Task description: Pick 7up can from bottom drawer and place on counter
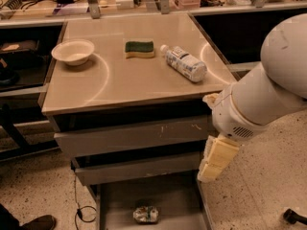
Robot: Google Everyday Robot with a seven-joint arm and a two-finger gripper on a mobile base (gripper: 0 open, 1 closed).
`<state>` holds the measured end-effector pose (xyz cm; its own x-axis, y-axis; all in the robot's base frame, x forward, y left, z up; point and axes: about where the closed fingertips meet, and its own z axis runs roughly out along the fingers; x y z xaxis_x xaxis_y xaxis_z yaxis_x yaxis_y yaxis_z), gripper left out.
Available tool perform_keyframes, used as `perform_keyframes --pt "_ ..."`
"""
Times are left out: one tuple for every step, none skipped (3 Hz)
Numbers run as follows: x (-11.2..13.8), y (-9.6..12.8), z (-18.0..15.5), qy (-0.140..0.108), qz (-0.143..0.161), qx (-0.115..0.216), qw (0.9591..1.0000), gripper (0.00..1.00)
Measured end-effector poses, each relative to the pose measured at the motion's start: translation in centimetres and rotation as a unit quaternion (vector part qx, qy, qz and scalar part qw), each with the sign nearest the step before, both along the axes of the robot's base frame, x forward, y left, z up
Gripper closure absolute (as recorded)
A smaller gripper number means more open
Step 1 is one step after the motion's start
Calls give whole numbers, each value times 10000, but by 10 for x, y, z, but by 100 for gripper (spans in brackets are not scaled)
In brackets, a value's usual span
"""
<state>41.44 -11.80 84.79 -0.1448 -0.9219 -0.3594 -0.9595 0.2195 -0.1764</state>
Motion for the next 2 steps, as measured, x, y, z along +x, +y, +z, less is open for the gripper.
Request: perform_keyframes --pt "-4 6 -14 67 40 59 10000 0" --pt "-16 28 -84 378 312 304 9983 0"
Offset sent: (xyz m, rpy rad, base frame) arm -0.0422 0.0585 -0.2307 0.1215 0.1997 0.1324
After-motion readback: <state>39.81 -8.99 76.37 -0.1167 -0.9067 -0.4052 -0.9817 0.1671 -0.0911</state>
